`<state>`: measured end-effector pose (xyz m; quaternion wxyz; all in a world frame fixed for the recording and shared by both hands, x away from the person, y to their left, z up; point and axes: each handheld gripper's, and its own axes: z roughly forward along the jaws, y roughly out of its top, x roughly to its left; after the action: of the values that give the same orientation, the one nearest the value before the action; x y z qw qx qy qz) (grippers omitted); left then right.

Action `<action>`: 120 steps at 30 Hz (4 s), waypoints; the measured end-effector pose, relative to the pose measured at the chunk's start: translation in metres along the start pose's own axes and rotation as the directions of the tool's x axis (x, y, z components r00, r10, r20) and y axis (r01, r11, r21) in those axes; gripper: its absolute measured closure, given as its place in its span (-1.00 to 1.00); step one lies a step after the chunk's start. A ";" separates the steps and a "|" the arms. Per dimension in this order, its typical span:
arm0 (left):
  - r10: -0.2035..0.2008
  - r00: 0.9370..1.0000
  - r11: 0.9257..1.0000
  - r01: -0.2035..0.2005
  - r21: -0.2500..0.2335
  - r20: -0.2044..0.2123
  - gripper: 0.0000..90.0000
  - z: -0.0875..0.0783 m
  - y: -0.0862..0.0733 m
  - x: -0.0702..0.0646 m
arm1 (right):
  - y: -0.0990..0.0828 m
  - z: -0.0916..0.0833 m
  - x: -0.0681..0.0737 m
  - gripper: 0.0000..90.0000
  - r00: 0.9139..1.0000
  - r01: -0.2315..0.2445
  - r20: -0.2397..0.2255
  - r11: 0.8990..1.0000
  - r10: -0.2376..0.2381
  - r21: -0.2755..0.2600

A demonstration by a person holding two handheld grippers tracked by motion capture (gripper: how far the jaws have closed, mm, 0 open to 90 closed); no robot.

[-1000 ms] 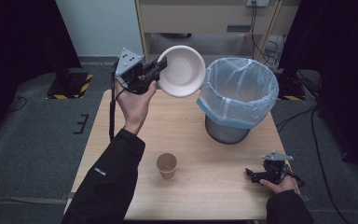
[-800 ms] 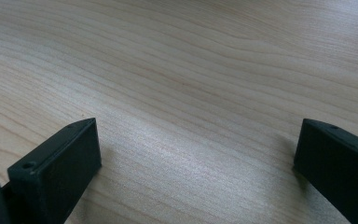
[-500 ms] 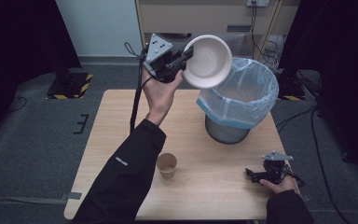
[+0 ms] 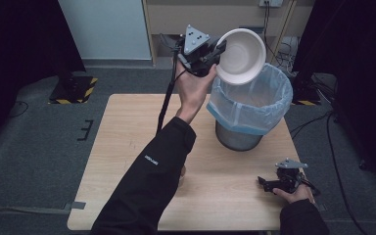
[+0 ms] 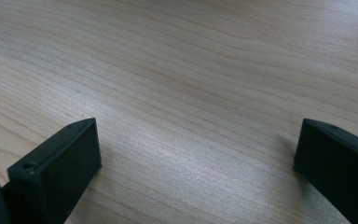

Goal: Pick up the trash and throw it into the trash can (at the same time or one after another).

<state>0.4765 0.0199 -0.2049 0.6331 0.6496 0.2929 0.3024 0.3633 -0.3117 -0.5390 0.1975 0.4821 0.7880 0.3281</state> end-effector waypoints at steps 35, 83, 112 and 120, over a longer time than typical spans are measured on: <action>-0.100 0.991 0.994 0.095 0.062 0.089 0.04 0.026 -0.028 0.003 | 0.000 0.000 0.001 -0.98 1.000 0.002 -0.011 1.000 -0.002 0.000; -0.213 0.977 0.834 0.184 0.520 -0.004 -0.14 -0.173 -0.259 0.038 | -0.001 -0.001 0.002 -0.98 1.000 0.007 -0.012 1.000 -0.007 0.003; -0.276 0.961 0.792 0.236 0.563 -0.014 0.86 -0.179 -0.253 0.040 | -0.001 -0.001 0.002 -0.98 1.000 0.007 -0.012 1.000 -0.007 0.003; -0.277 0.961 0.846 0.250 0.470 -0.012 0.87 -0.187 -0.231 0.045 | -0.001 -0.001 0.002 -0.98 1.000 0.007 -0.012 1.000 -0.007 0.003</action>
<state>0.3631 0.1814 -0.4322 0.5013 0.7447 0.4254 0.1146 0.3612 -0.3105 -0.5390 0.1931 0.4774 0.7915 0.3292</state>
